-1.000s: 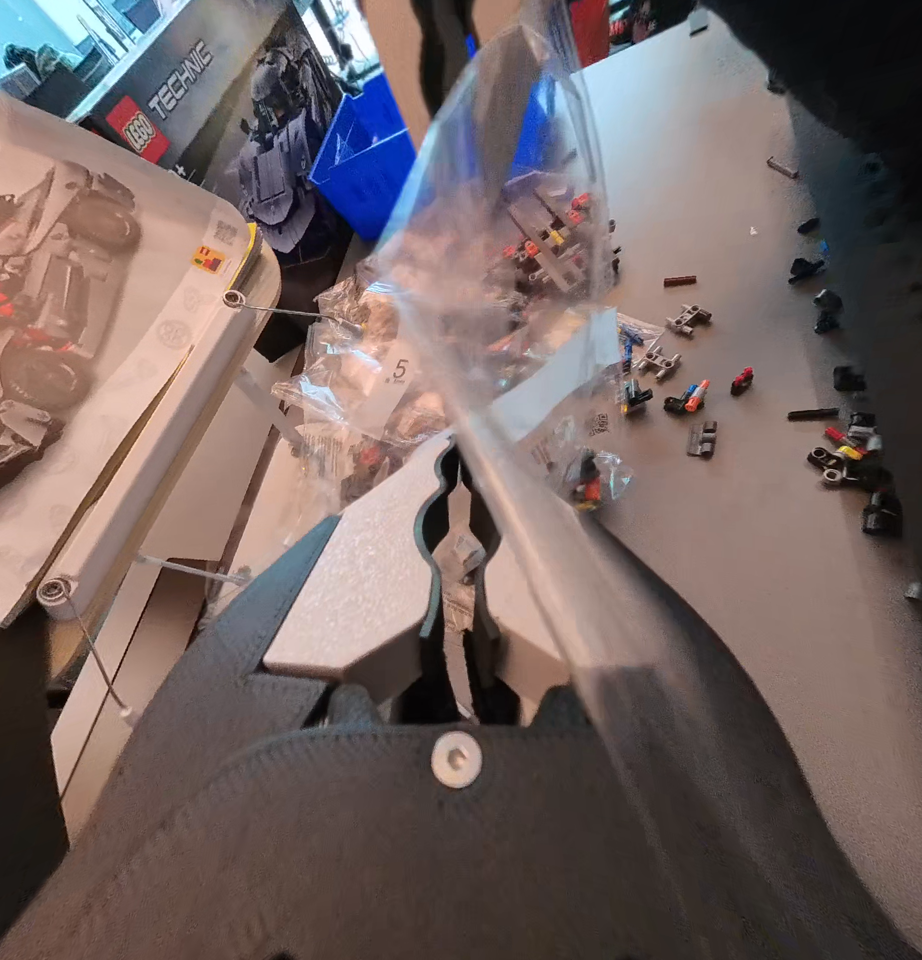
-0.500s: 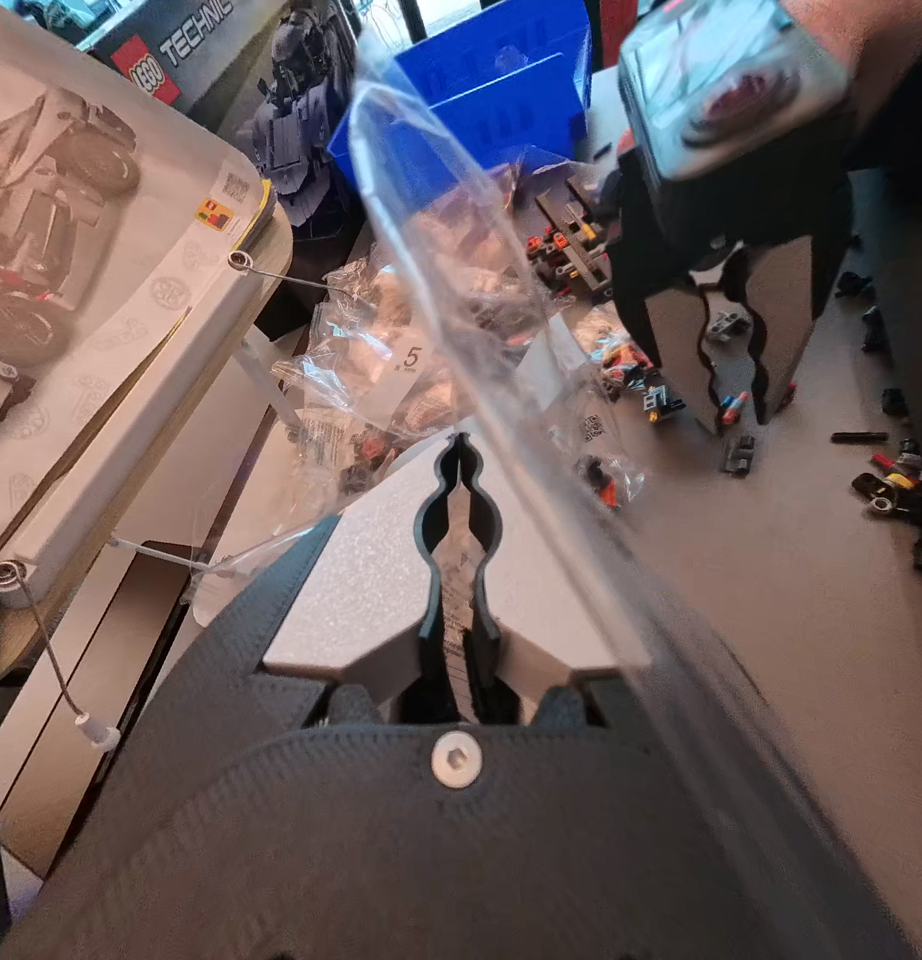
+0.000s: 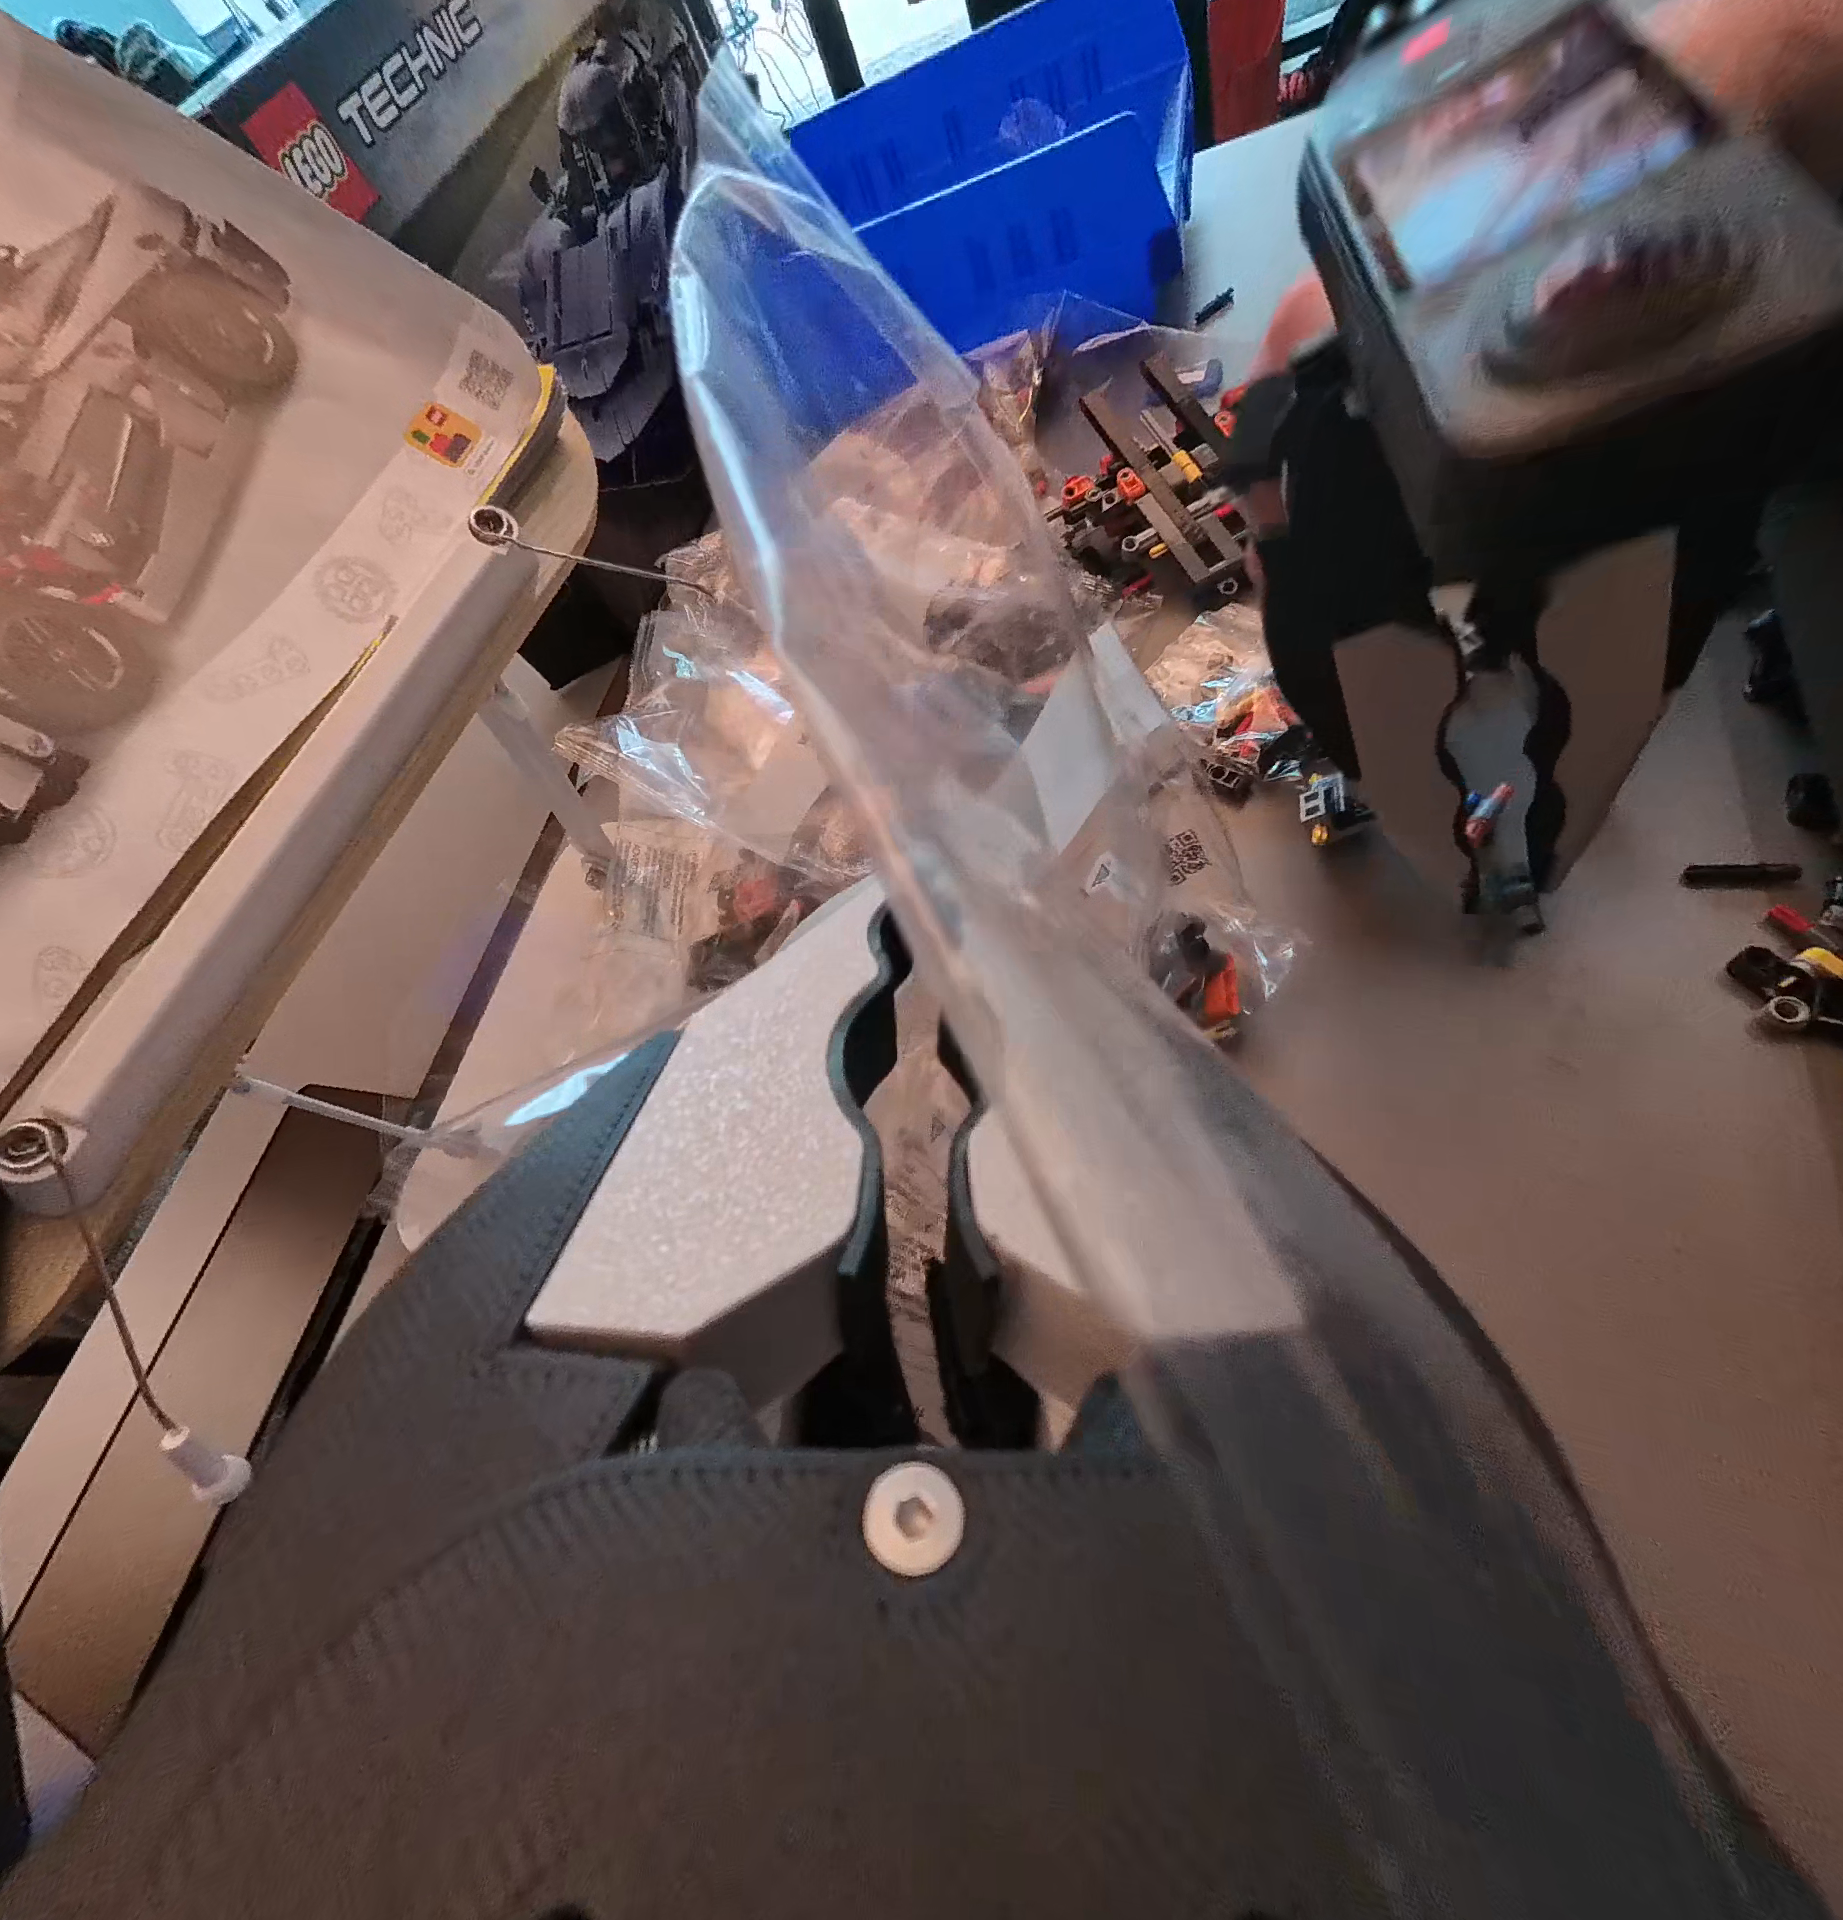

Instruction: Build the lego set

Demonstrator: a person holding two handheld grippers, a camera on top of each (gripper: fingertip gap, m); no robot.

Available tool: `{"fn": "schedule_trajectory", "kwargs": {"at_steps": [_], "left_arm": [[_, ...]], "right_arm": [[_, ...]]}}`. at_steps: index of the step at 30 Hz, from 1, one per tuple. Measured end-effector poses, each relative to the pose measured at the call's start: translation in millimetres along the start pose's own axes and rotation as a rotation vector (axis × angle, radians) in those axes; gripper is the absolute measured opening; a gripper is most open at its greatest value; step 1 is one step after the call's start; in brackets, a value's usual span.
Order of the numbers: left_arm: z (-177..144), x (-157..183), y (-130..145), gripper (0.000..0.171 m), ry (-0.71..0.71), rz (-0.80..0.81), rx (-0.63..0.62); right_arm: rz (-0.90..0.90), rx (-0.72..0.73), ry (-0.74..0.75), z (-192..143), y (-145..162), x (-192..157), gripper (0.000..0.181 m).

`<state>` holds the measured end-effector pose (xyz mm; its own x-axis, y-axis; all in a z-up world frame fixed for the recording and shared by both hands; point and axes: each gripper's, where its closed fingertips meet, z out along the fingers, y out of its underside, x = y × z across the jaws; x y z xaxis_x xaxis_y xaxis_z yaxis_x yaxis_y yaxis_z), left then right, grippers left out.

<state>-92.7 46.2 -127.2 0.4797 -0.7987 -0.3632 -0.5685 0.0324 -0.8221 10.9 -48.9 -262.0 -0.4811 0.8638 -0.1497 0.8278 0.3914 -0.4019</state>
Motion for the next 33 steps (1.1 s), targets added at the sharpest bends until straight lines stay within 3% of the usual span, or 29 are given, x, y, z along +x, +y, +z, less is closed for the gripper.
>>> {"fn": "schedule_trajectory", "kwargs": {"at_steps": [4, 10, 13, 19, 25, 33], "left_arm": [[-2, 2, -6, 0.000, -0.007, 0.022, 0.014], [4, 7, -10, 0.000, 0.001, 0.053, 0.010], [9, 10, -9, 0.000, 0.013, 0.059, 0.006], [10, 15, -15, 0.000, 0.012, 0.098, 0.019], [7, 16, -20, 0.000, 0.016, 0.102, 0.047], [7, 18, -22, 0.000, 0.020, 0.118, 0.058]], "right_arm": [[-0.023, 0.255, 0.110, -67, -33, 10, 0.012], [0.007, 0.684, 0.456, -215, -78, 49, 0.012], [0.023, 0.807, 0.530, -256, -98, 64, 0.012], [0.024, 0.734, 0.460, -230, -128, 84, 0.013], [0.063, 0.609, 0.270, -183, -124, 81, 0.013], [0.111, 0.737, 0.254, -196, -132, 86, 0.013]]}}
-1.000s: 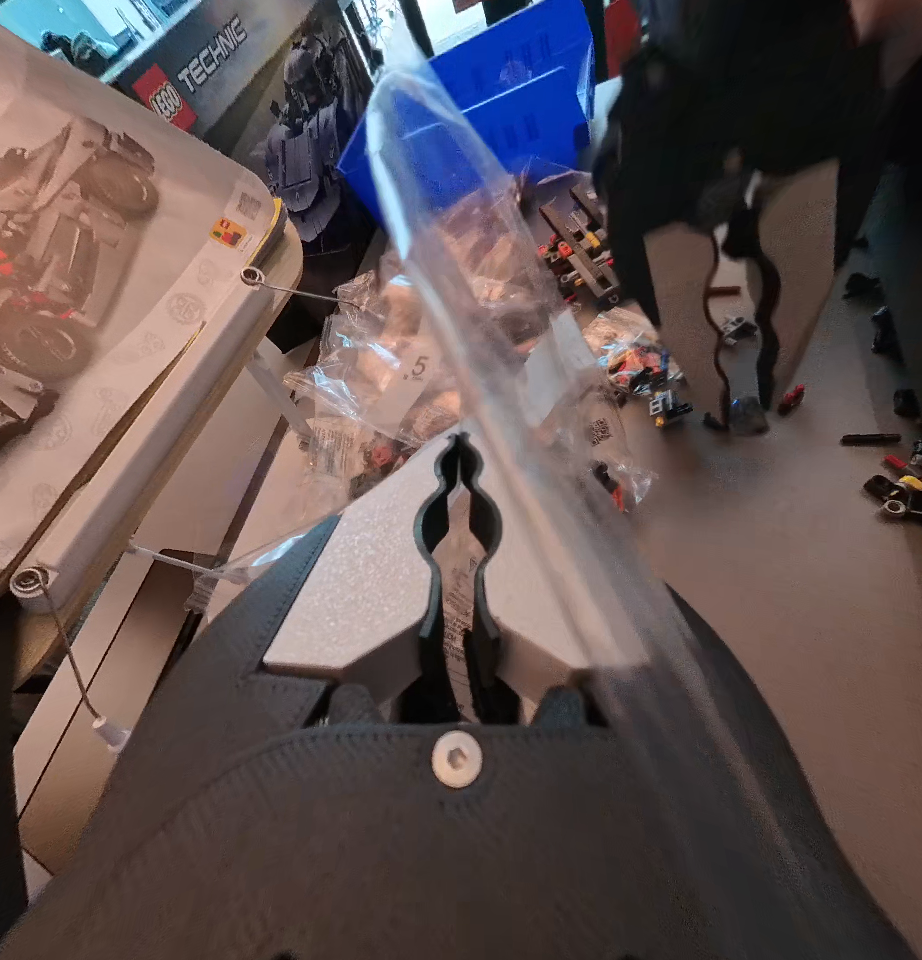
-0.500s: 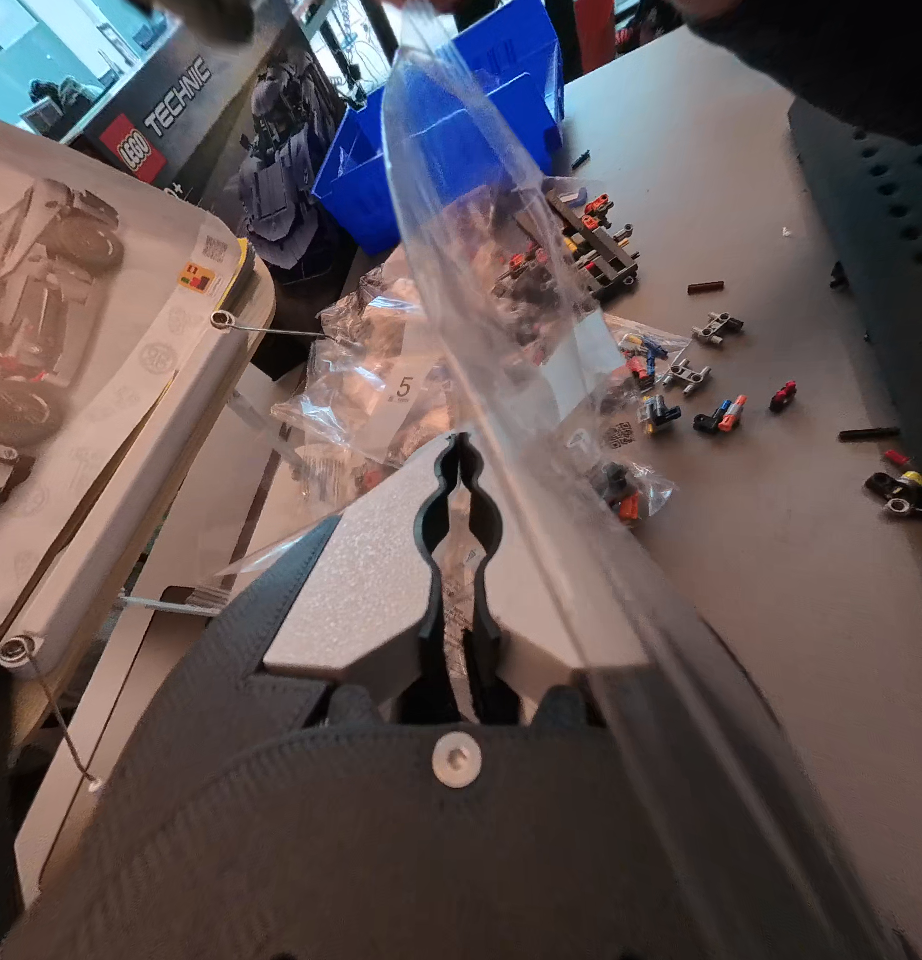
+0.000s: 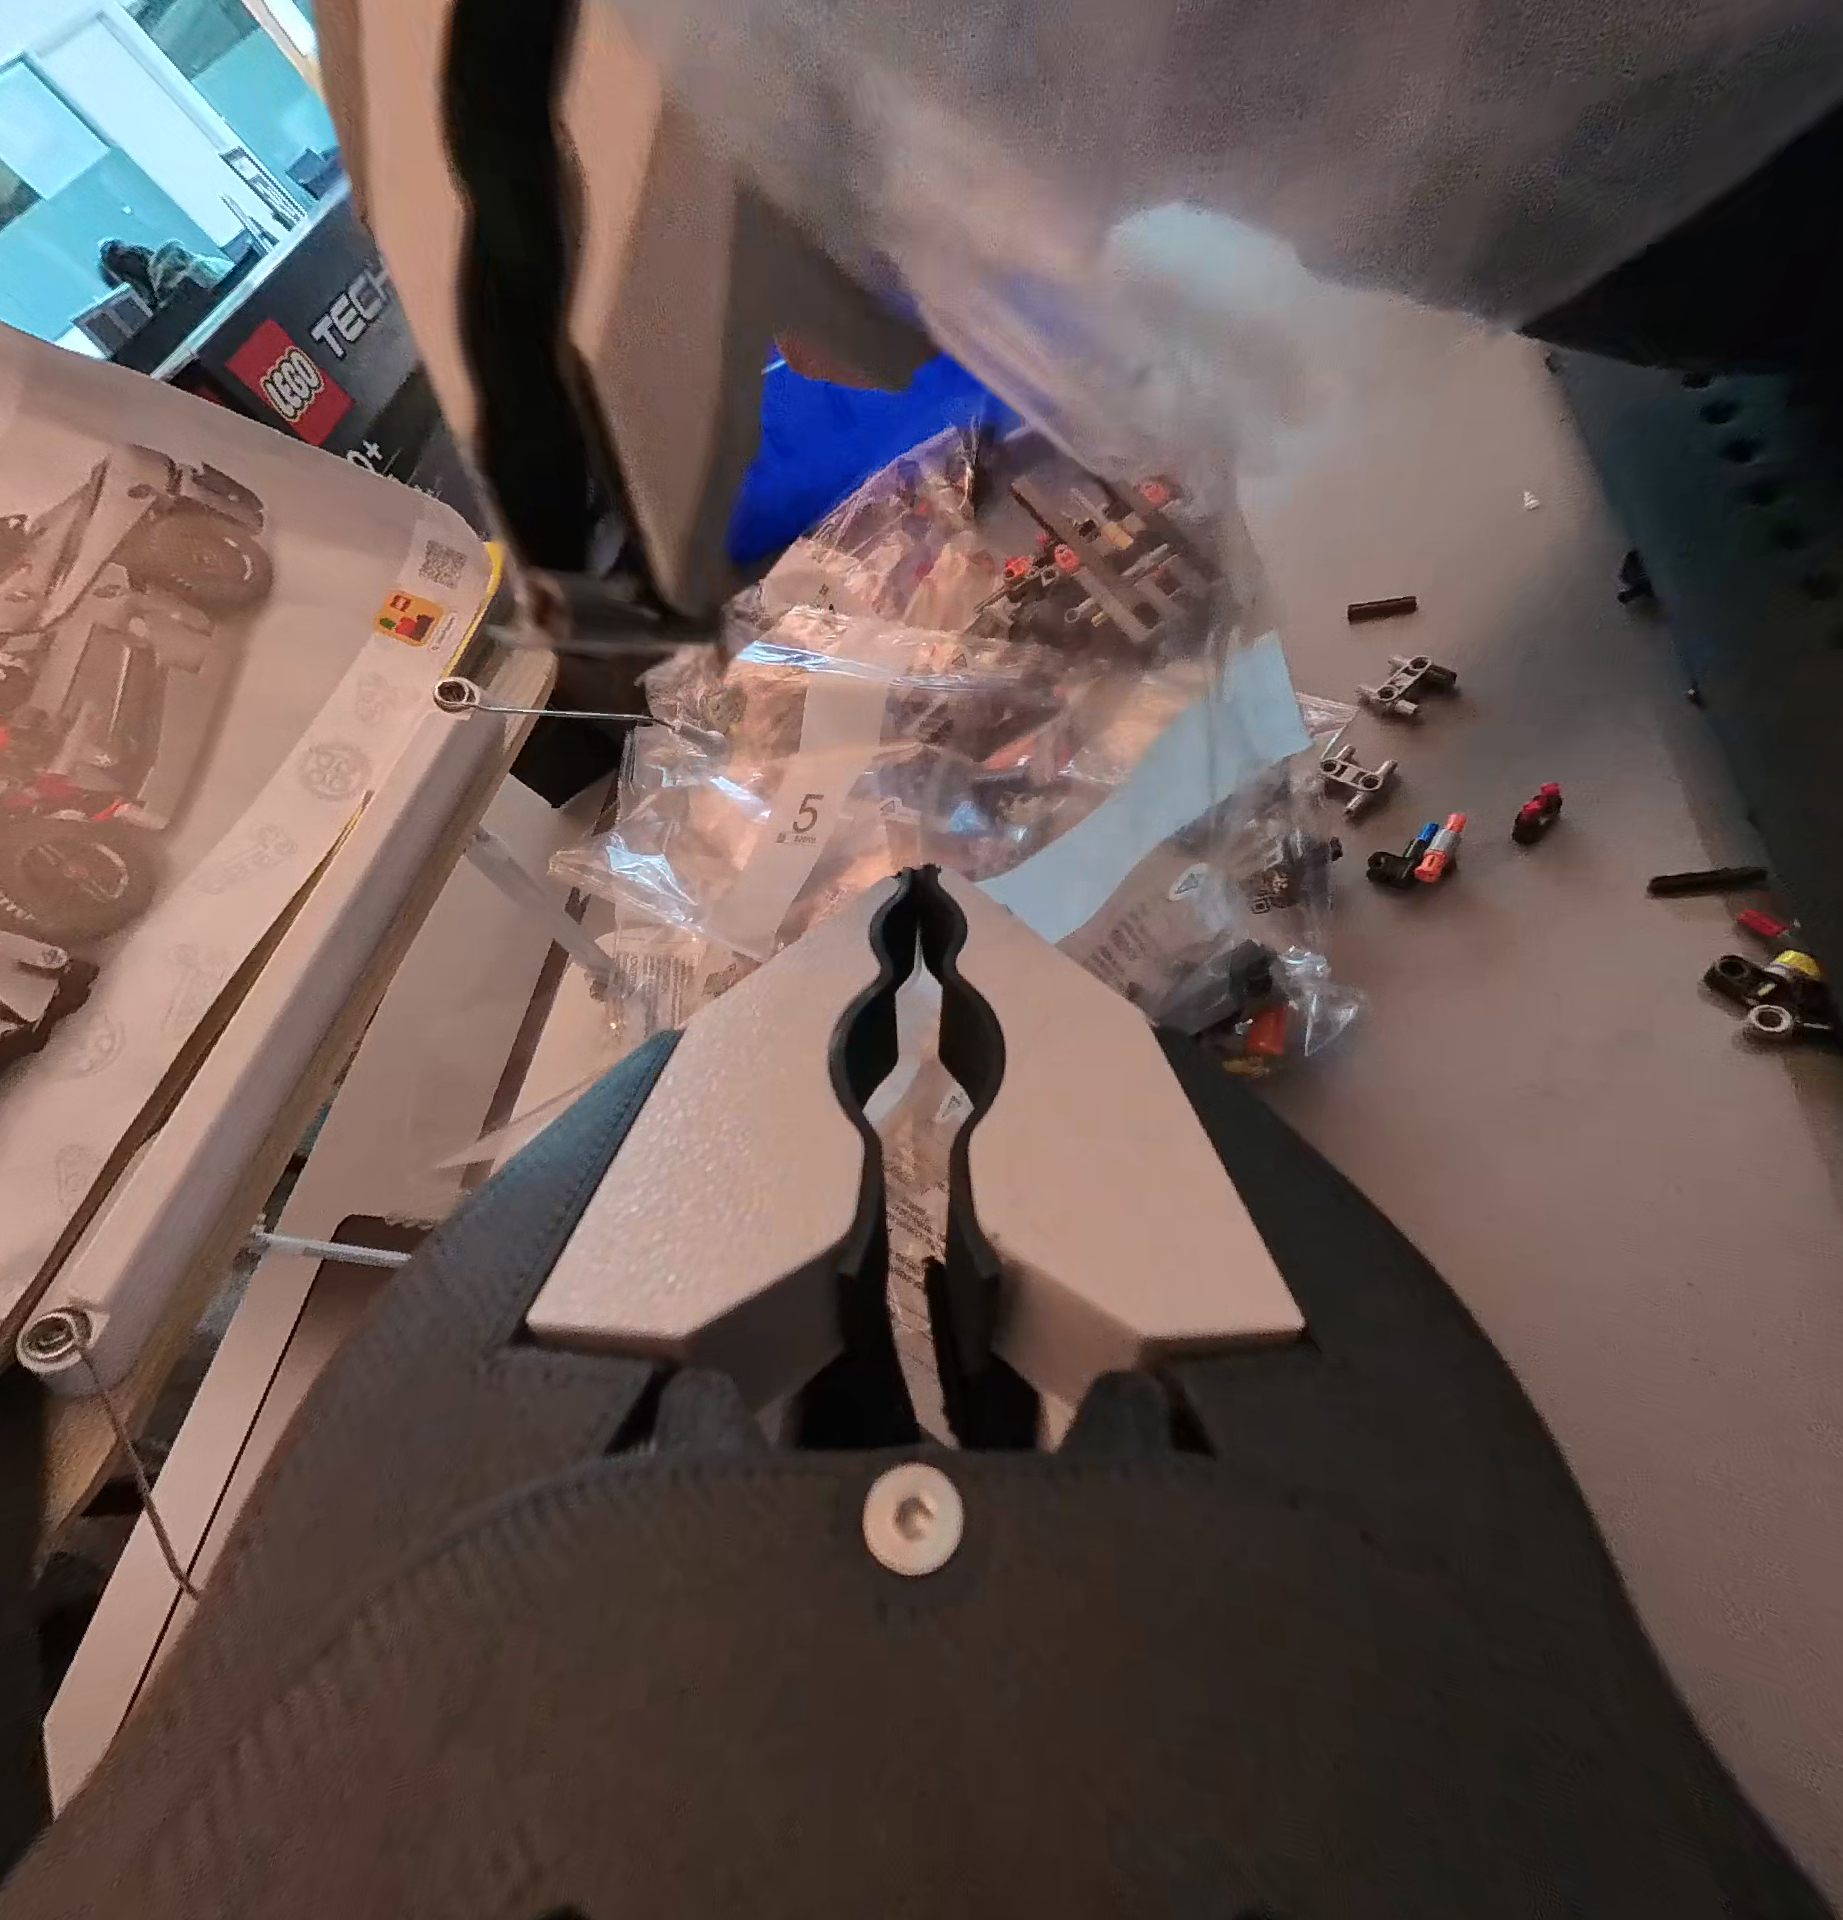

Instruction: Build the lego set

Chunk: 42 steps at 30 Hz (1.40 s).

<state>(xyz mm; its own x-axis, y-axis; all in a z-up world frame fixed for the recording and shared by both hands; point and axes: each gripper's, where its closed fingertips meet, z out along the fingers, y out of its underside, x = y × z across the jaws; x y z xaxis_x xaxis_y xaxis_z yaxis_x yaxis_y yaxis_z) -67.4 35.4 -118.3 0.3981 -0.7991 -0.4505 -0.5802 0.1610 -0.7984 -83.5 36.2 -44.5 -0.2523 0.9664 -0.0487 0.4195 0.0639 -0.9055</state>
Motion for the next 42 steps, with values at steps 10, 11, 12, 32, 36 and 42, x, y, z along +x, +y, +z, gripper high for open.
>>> {"fn": "schedule_trajectory", "kwargs": {"at_steps": [10, 11, 12, 32, 36, 42], "left_arm": [[3, 4, -1, 0.000, 0.011, 0.015, -0.003], [3, 4, -1, 0.000, 0.013, 0.012, 0.001], [3, 4, -1, 0.000, 0.012, 0.009, 0.003], [5, -7, 17, 0.000, 0.010, -0.076, 0.007], [4, -8, 17, 0.000, 0.009, -0.078, 0.006], [6, -7, 19, 0.000, 0.013, -0.074, -0.005]], "right_arm": [[0.118, -0.065, -0.003, 23, 21, 14, 0.026], [0.117, -0.048, 0.012, 19, 18, 17, 0.027], [0.109, -0.023, 0.047, 12, 13, 20, 0.027], [-0.226, -0.424, -0.227, 5, 163, -140, 0.017], [-0.232, -0.549, -0.316, 35, 211, -148, 0.018], [-0.214, -0.593, -0.384, 49, 230, -155, 0.011]]}}
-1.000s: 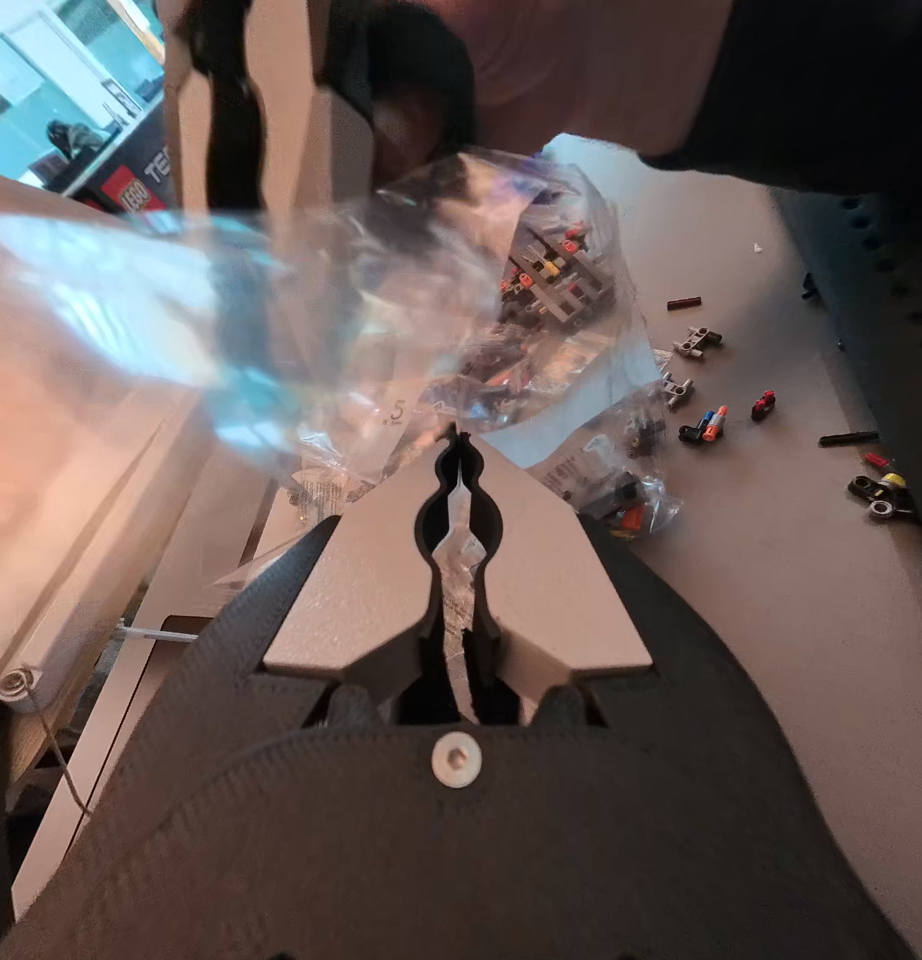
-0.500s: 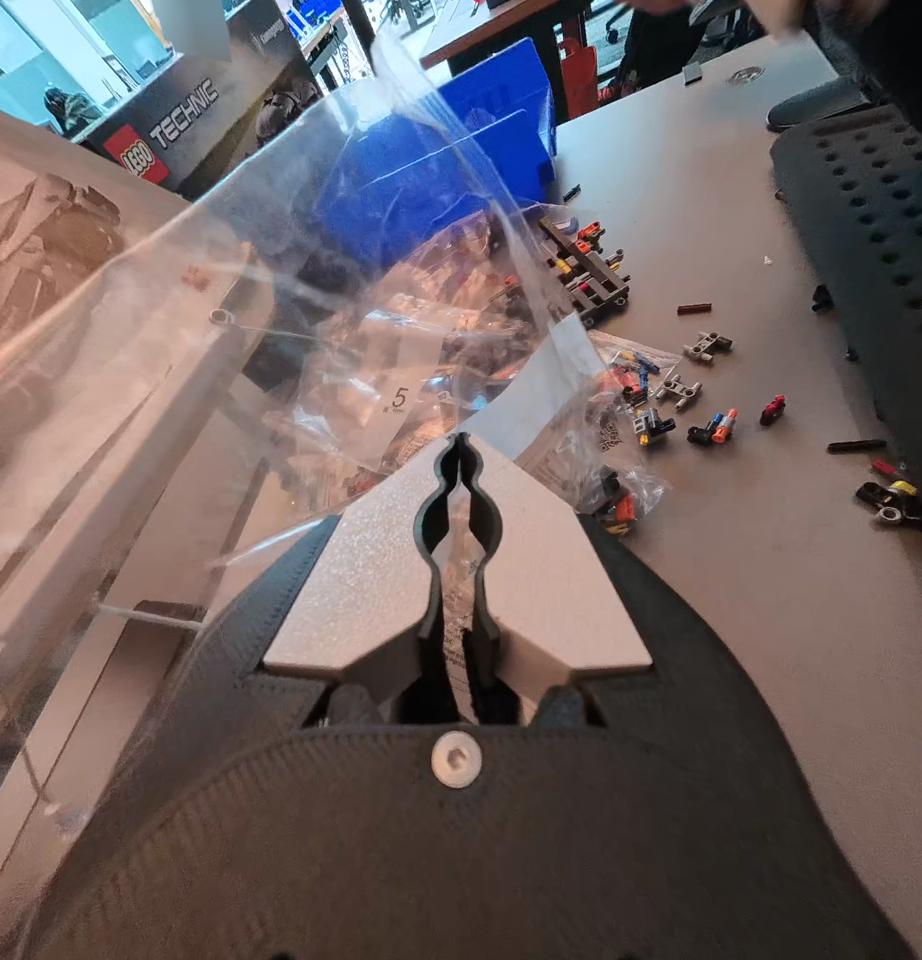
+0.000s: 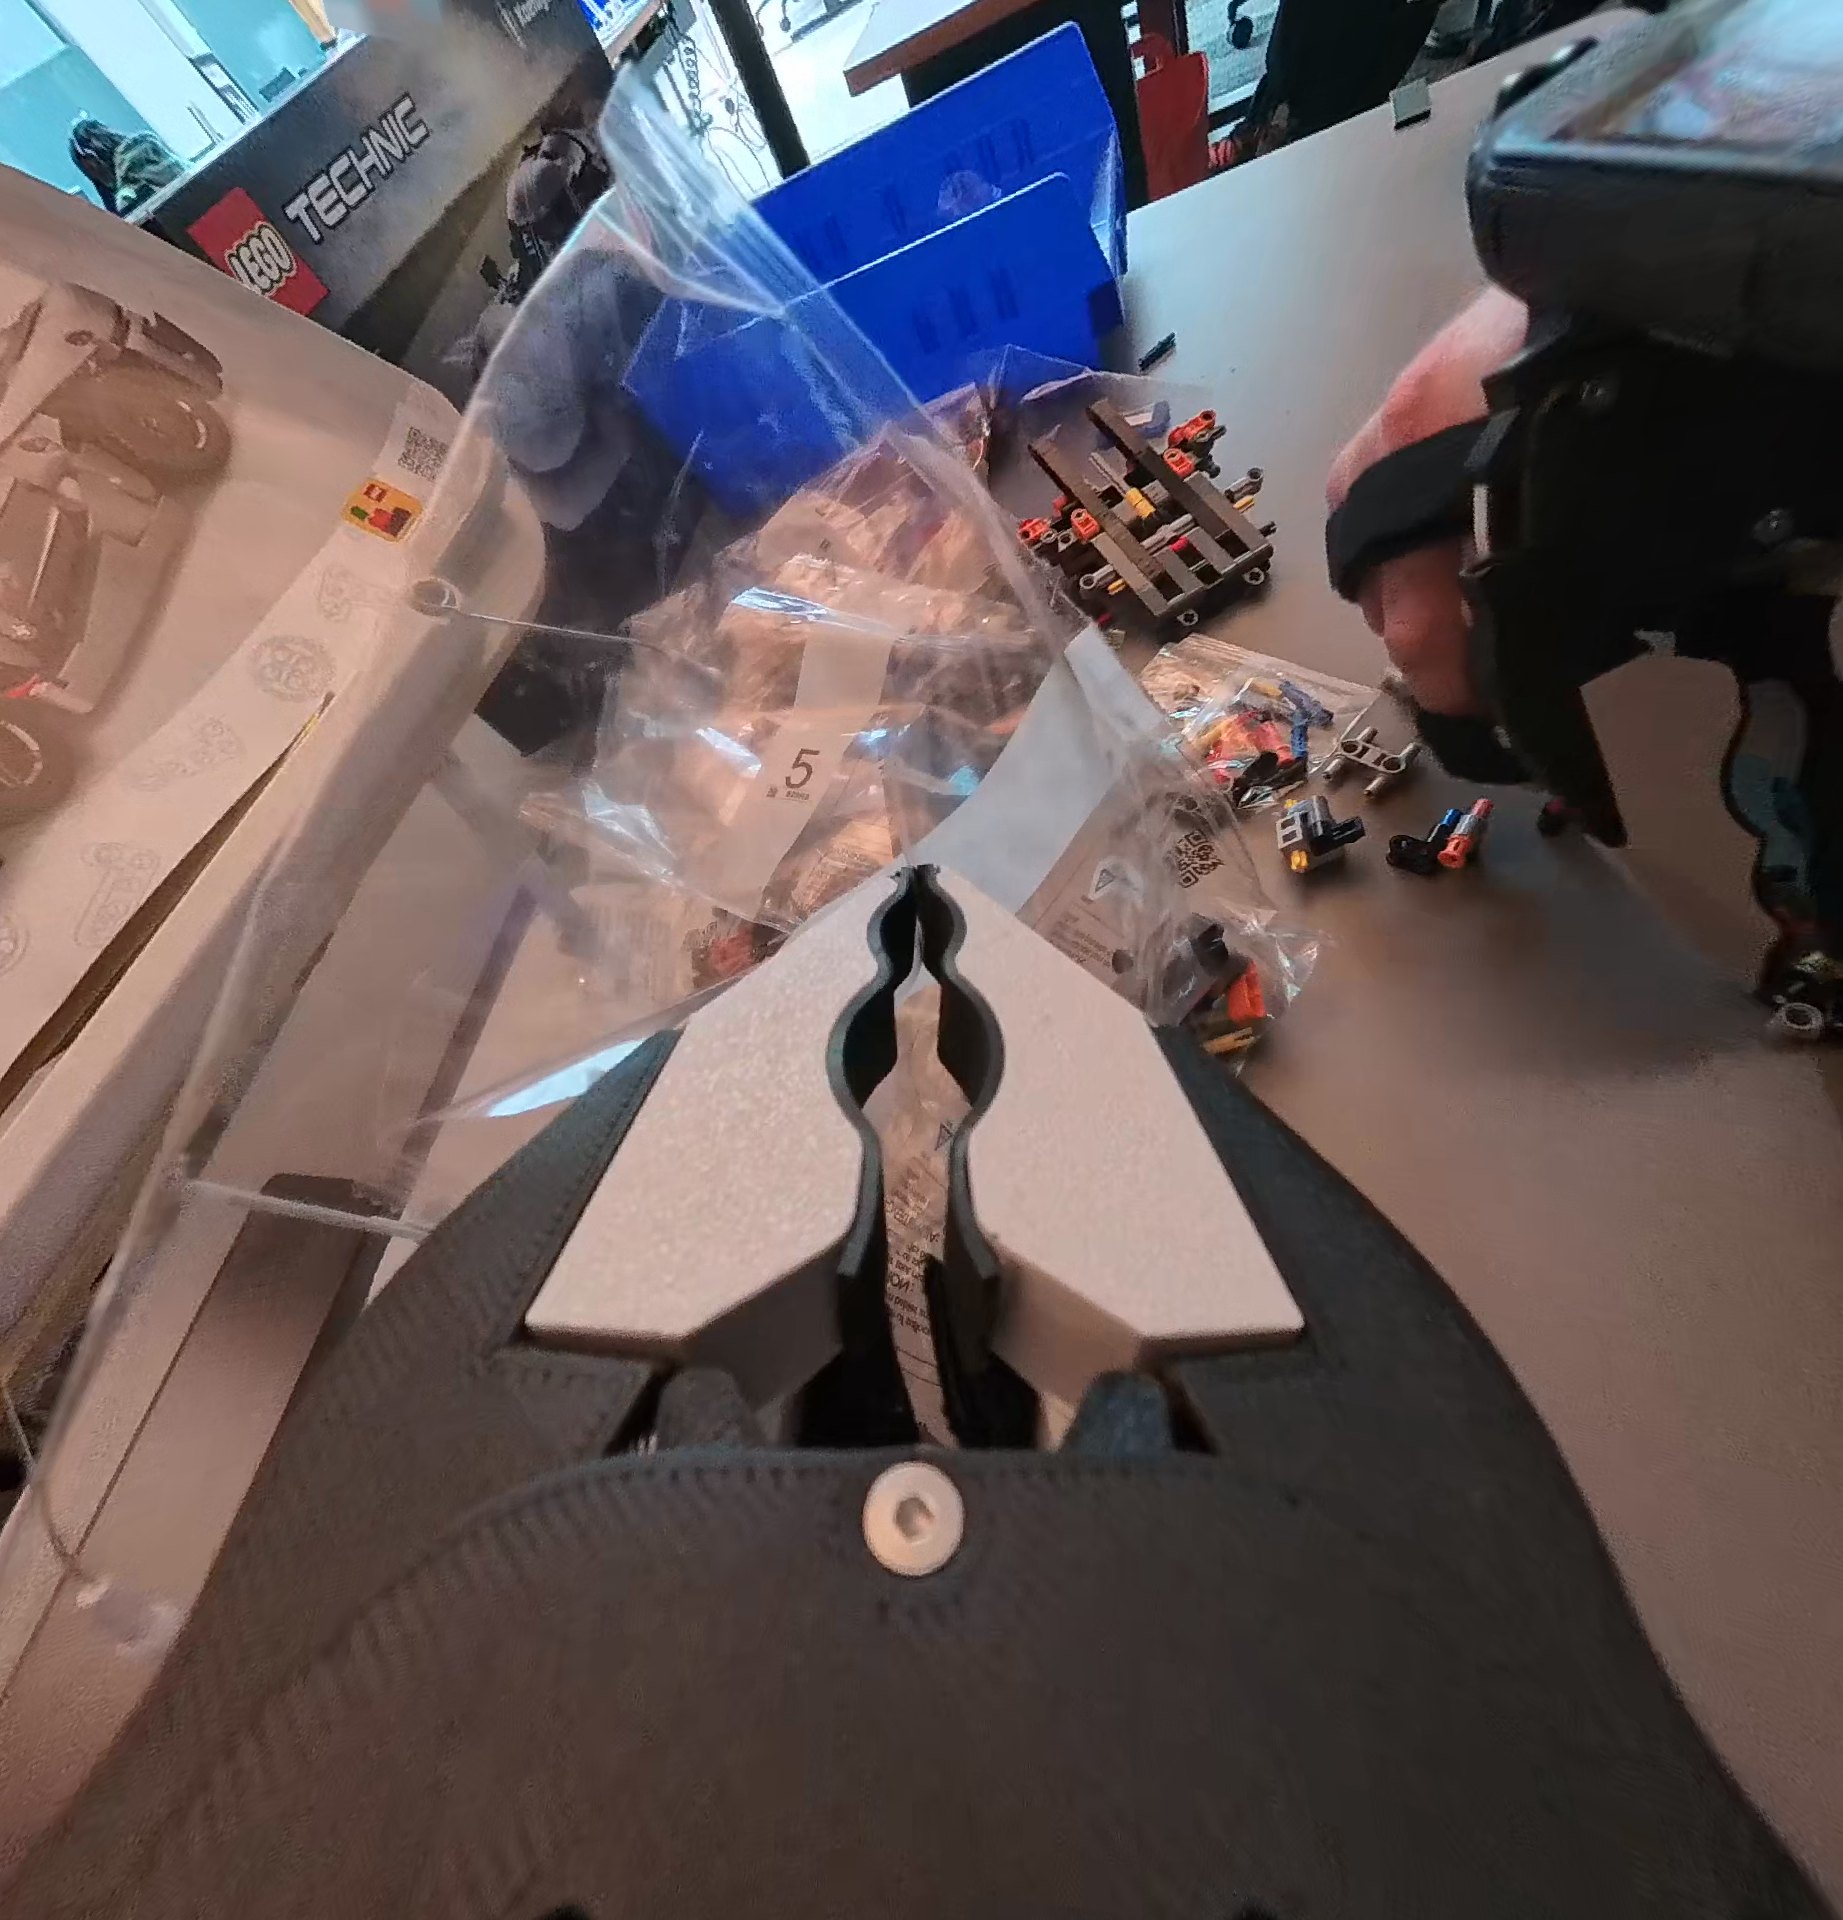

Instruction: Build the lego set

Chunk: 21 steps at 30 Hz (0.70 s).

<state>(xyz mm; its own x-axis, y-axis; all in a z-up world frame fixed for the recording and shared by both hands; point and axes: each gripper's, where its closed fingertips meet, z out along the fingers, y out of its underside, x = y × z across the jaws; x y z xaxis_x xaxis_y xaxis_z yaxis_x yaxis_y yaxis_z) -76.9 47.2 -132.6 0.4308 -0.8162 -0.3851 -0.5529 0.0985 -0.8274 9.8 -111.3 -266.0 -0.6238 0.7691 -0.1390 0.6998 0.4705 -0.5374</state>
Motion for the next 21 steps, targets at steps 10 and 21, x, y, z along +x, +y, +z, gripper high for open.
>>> {"fn": "schedule_trajectory", "kwargs": {"at_steps": [10, 21], "left_arm": [[-1, 0, 0, 0.000, -0.004, 0.001, 0.000], [0, -1, 2, 0.000, -0.002, -0.002, -0.006]], "right_arm": [[0.058, -0.019, 0.120, -2, 11, 30, 0.005], [0.009, 0.020, -0.007, -26, 27, -1, 0.017]]}}
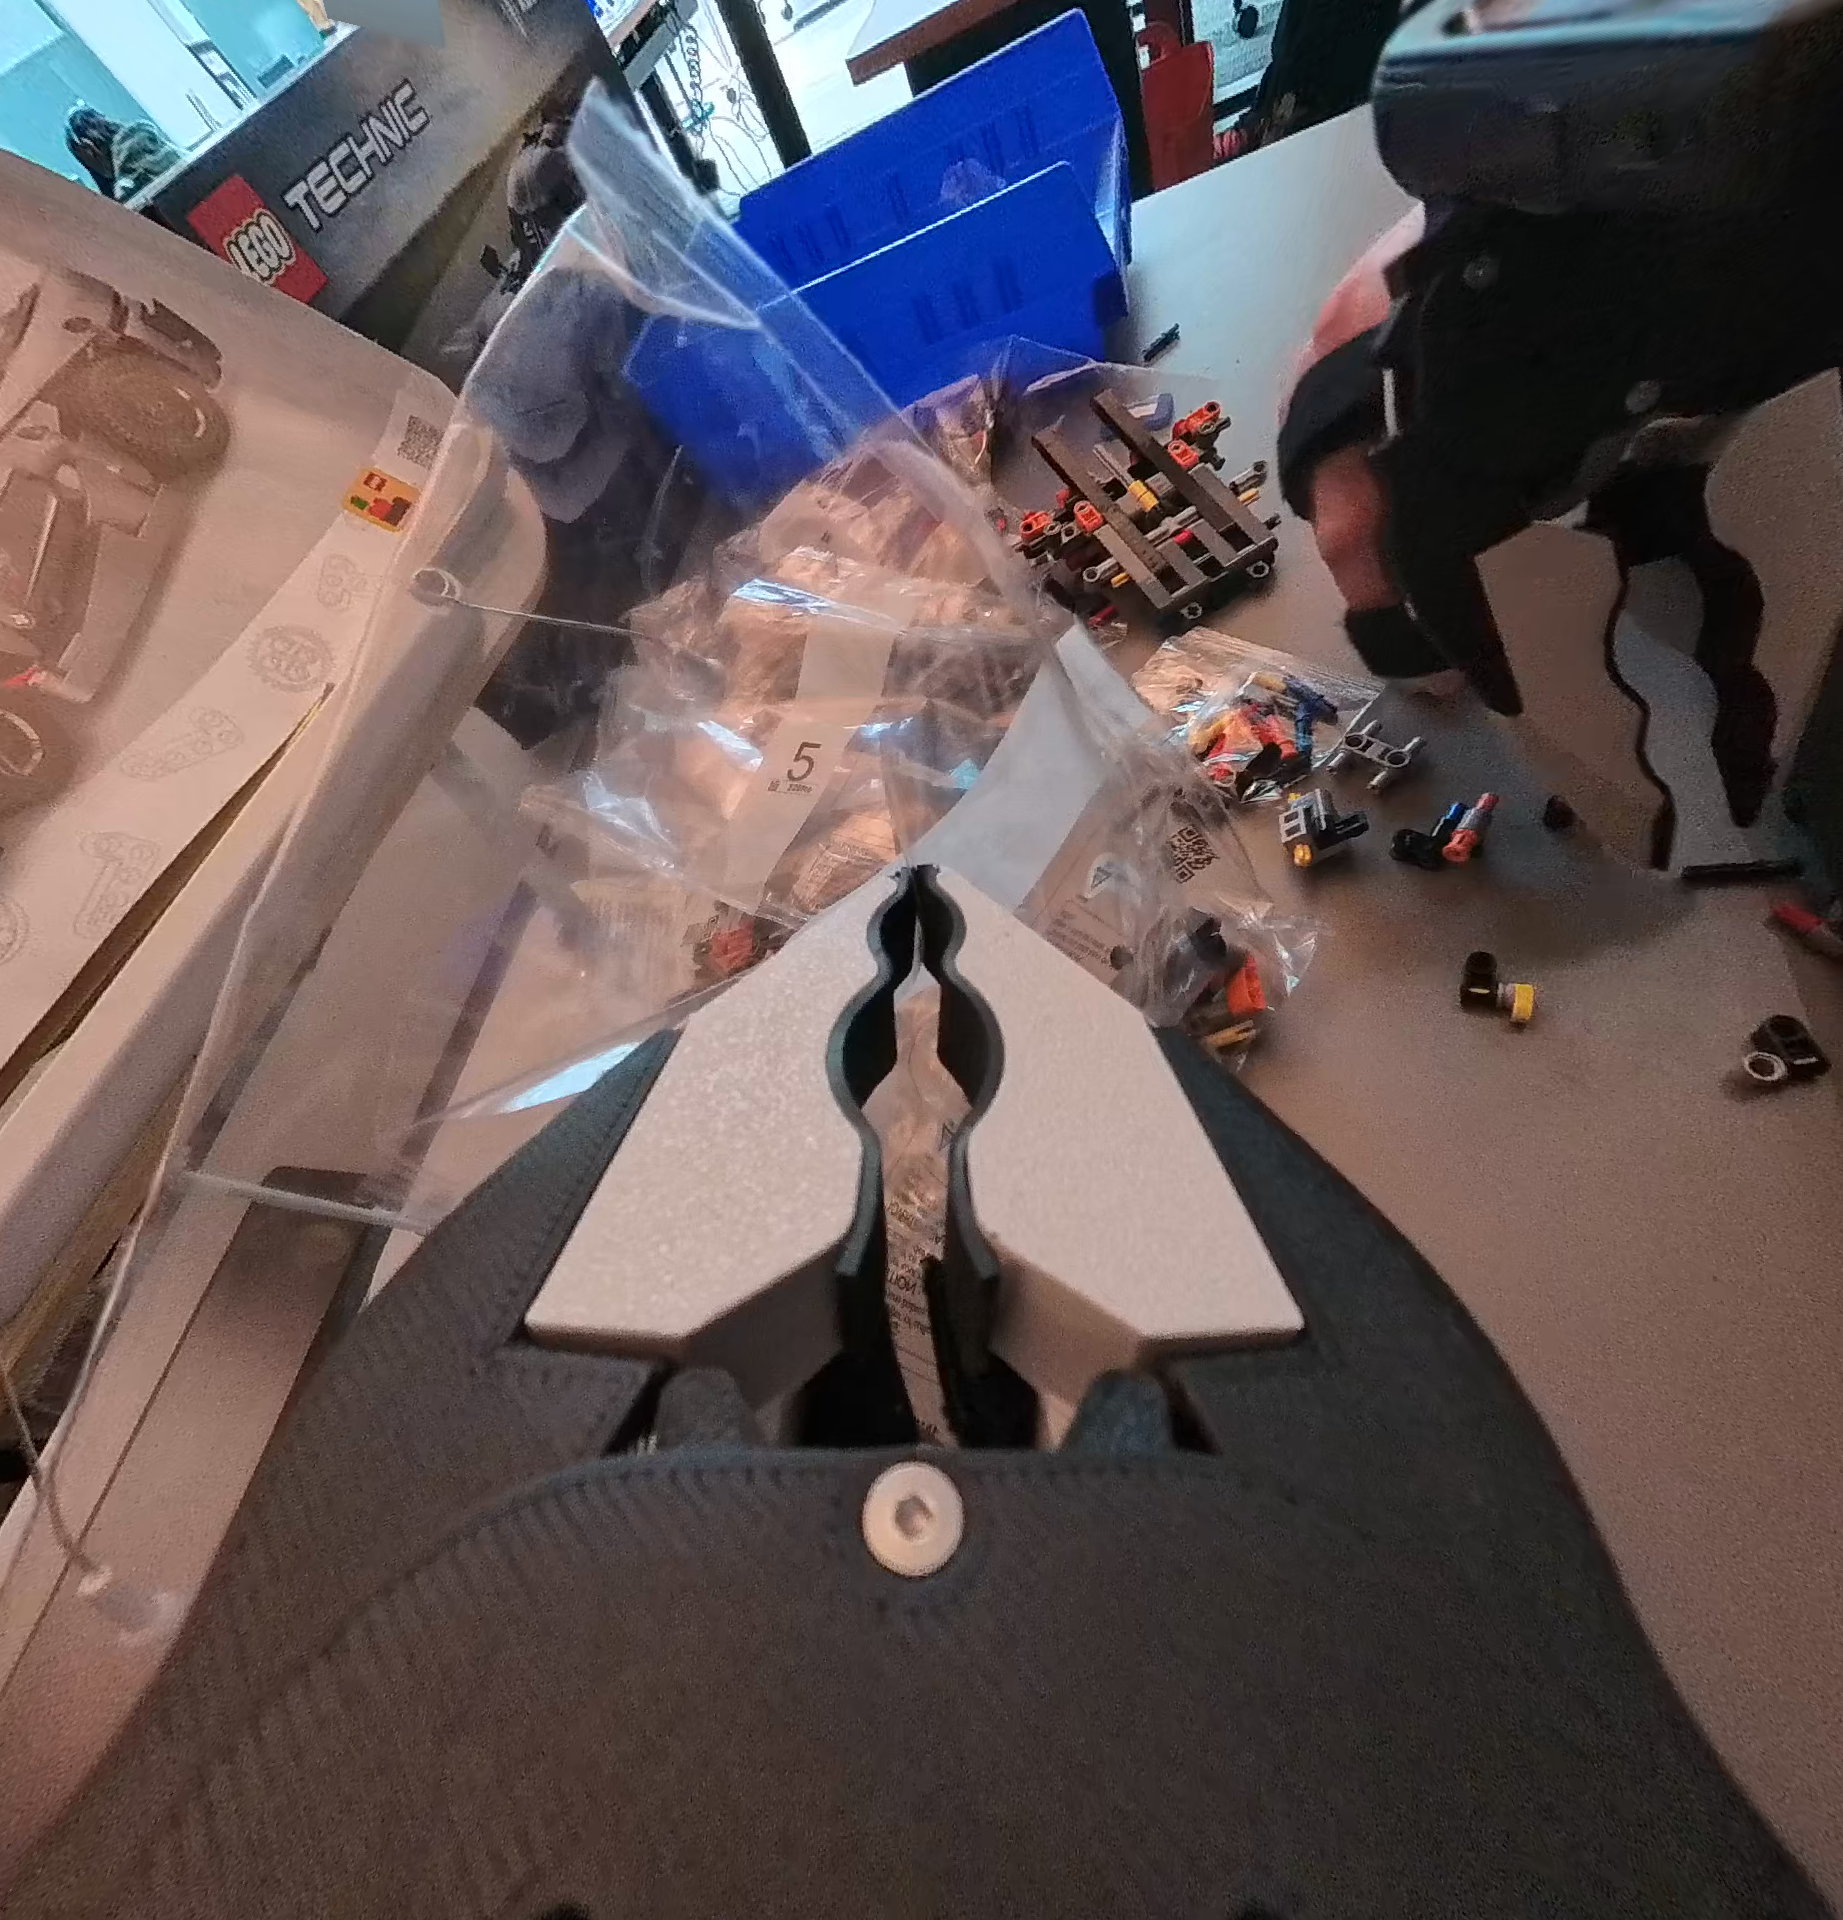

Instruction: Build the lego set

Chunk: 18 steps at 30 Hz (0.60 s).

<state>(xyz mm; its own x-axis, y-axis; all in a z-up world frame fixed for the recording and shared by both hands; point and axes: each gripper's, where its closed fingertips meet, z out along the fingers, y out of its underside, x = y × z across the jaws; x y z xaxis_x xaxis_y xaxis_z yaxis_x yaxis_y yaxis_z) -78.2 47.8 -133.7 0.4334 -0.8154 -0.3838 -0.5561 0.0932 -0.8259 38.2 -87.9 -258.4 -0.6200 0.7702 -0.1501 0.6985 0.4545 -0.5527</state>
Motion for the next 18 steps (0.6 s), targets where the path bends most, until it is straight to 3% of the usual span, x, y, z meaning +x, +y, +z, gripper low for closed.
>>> {"fn": "schedule_trajectory", "kwargs": {"at_steps": [5, 9, 18], "left_arm": [[1, 1, 1, 0.000, 0.000, 0.002, -0.007], [1, 0, 0, 0.000, -0.001, 0.002, -0.005], [-1, 0, -1, 0.000, -0.005, 0.004, -0.001]], "right_arm": [[-0.057, -0.052, -0.029, 18, 3, -7, 0.015], [-0.050, -0.065, -0.034, 19, 7, -8, 0.002], [-0.009, -0.027, -0.014, 14, 5, -1, 0.001]]}}
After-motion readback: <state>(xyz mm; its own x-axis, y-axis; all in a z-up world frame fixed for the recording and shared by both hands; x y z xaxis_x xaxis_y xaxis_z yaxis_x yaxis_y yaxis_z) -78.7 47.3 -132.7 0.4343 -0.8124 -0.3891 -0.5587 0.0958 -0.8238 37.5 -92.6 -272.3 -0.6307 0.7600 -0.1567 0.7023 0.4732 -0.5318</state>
